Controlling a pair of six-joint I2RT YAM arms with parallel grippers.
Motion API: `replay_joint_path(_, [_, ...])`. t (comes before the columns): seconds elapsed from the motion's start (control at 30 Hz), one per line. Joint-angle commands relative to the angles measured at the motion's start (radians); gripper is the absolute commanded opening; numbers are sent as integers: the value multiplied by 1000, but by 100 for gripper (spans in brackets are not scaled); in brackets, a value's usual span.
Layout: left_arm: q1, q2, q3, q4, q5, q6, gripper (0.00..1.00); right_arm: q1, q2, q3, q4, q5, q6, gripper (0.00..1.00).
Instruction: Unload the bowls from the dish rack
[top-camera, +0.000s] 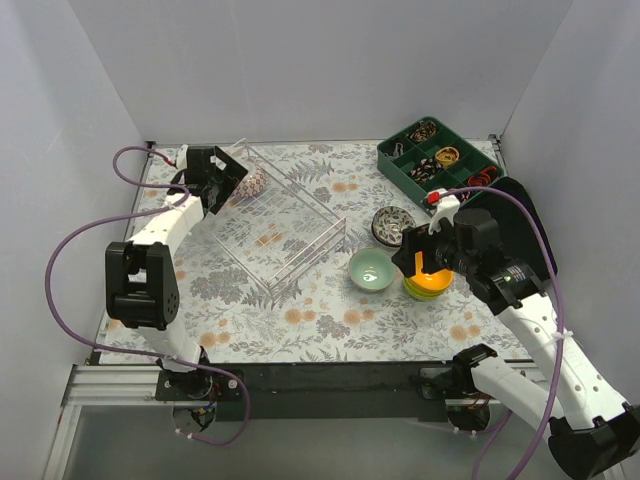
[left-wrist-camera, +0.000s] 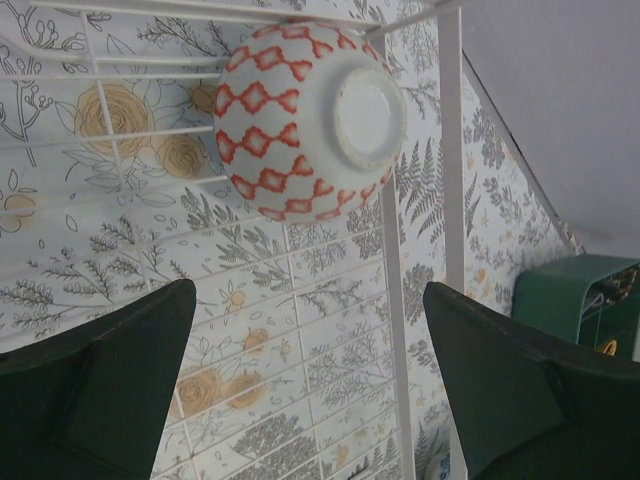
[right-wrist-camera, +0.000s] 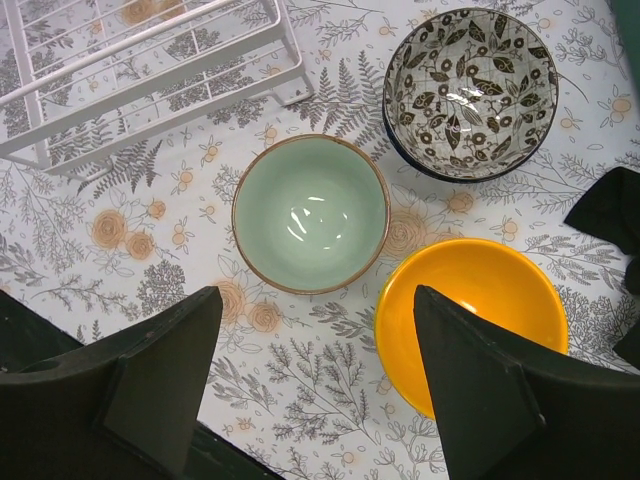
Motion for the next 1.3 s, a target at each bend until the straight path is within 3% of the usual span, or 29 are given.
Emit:
replay_joint_path(0.0, [16,34,38,92,-66,-98,98,-2,-12,-12,54,-54,-48,86])
replay_joint_path(0.47, [33,202,55,257,-129,-137,98,-2,7,-17,55,-148,-140,85])
replay_joint_path(0.77, [36,248,3,363,-97,-204,98,-2,27,-7,34,-147,-170,85])
replay_joint_path(1.1, [36,321,49,212,-71,-272,98,-2,50,2,34,-140,-181,84])
replay_joint_path(1.27, [36,344,61,233,-52,-260,98,-2,61,3,34,-134,-190,84])
